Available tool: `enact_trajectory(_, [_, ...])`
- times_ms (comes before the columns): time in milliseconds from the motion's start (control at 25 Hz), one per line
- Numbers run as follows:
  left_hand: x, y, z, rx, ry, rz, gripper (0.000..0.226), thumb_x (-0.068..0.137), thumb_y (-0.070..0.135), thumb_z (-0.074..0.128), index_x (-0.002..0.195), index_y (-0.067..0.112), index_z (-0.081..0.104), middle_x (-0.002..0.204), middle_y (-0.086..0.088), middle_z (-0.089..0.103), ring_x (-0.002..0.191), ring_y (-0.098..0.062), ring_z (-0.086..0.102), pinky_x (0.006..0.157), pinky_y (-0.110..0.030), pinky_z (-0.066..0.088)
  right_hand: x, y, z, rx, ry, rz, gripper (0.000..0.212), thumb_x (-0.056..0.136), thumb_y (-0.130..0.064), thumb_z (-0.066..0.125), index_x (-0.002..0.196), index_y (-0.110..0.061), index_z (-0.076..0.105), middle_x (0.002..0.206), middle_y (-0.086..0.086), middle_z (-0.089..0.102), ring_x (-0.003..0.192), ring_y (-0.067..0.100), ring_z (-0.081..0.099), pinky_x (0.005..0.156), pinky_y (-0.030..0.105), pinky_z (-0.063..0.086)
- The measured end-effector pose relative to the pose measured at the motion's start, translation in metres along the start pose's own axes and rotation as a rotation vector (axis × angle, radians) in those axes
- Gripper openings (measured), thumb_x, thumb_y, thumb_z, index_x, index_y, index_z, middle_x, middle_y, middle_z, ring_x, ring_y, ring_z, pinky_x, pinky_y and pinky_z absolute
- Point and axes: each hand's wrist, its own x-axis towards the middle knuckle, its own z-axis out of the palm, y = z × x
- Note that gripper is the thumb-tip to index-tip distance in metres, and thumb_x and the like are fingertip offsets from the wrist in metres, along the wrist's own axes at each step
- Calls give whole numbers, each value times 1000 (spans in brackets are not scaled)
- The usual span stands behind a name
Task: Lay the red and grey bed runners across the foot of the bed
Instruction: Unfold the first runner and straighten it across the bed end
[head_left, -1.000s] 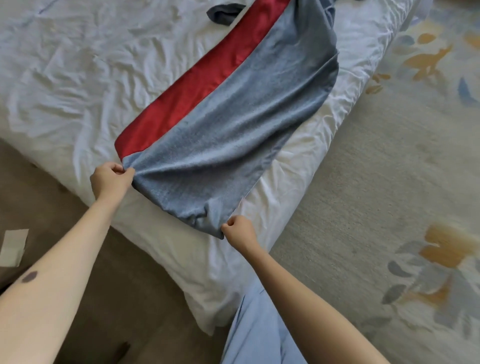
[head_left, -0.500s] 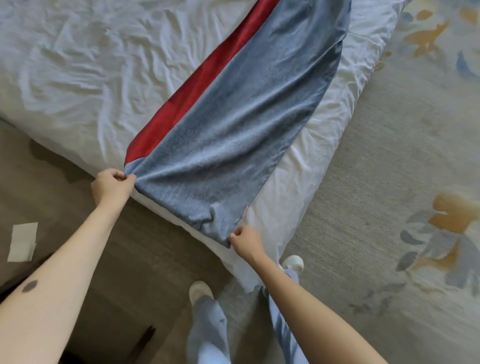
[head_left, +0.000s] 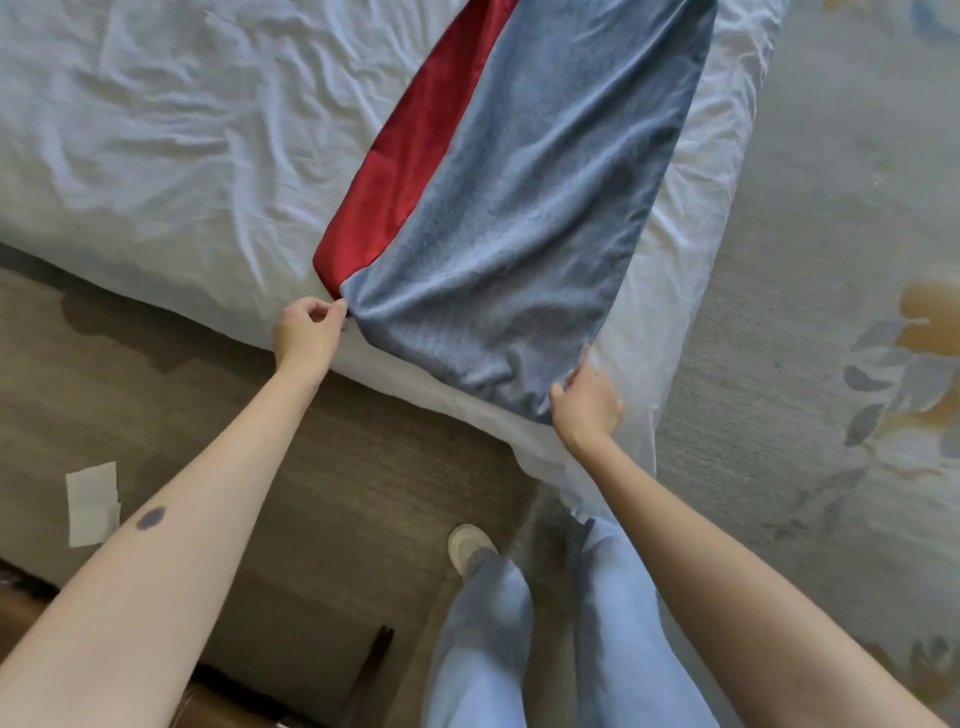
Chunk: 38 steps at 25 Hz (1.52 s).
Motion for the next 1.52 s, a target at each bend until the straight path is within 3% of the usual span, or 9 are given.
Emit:
enact_trajectory(160, [2, -31, -7, -125, 43, -159, 20, 91, 20, 43, 80, 16, 60, 95, -8, 69, 91, -26, 63, 85, -40, 51, -10, -33, -4, -44, 117, -305, 21, 92, -24, 51, 105, -8, 55, 108, 11, 58, 100, 27, 53, 90, 39, 41])
enact_trajectory(360, [8, -49, -22, -170, 35, -226, 20, 91, 12, 42, 89, 17, 61, 87, -1, 65, 96, -26, 63, 86, -40, 50, -7, -103, -3, -113, 104, -636, 22, 93, -23, 48, 105, -10, 61, 107, 8, 61, 100, 25, 52, 87, 36, 40])
enact_trajectory(520, [29, -44, -31, -193, -5, -248, 18, 91, 12, 44, 89, 16, 62, 88, 0, 66, 97, -25, 63, 89, -41, 52, -7, -164, 11, -216, 106, -759, 29, 92, -37, 49, 104, -13, 60, 105, 6, 60, 101, 25, 53, 87, 36, 38])
enact_trajectory(640, [38, -36, -20, -172, -71, -263, 18, 92, 15, 46, 98, 13, 64, 97, -4, 67, 99, -25, 61, 86, -37, 49, -6, -203, 29, -319, 64, -769, 36, 86, -45, 53, 101, -12, 58, 102, 5, 60, 98, 25, 51, 84, 36, 35])
enact_trajectory(840, [64, -21, 4, -48, -154, -279, 28, 92, 18, 47, 116, 8, 59, 120, -13, 61, 109, -28, 54, 80, -28, 39, 24, -234, 42, -280, 62, -692, 23, 90, -23, 47, 90, -9, 64, 94, 9, 66, 92, 28, 51, 82, 36, 32])
enact_trajectory(1080, [99, -6, 21, 30, -254, -324, 47, 88, 34, 55, 126, 7, 49, 129, -13, 54, 119, -29, 49, 93, -35, 41, 113, -231, 9, -353, 48, -521, 27, 92, -33, 52, 101, -14, 67, 107, 8, 66, 106, 29, 49, 90, 39, 31])
enact_trajectory(1320, [107, 3, 27, -207, -372, -371, 28, 83, 39, 62, 97, 15, 64, 99, -4, 65, 97, -20, 58, 77, -27, 42, 150, -225, 10, -340, 6, -431, 27, 90, -35, 55, 98, -13, 70, 105, 9, 67, 105, 29, 49, 88, 38, 31])
enact_trajectory(1440, [109, 6, 20, -246, -412, -353, 13, 83, 33, 63, 76, 22, 62, 81, 1, 64, 86, -19, 60, 64, -26, 42, 147, -222, 15, -309, -1, -426, 27, 90, -35, 55, 98, -14, 70, 103, 9, 67, 104, 29, 50, 86, 38, 31])
enact_trajectory(1520, [110, 9, 15, -247, -421, -333, 14, 85, 31, 61, 74, 22, 61, 79, 1, 62, 82, -17, 58, 62, -25, 42, 140, -219, 12, -265, 23, -433, 29, 91, -37, 54, 95, -12, 69, 101, 9, 67, 102, 29, 50, 85, 37, 32])
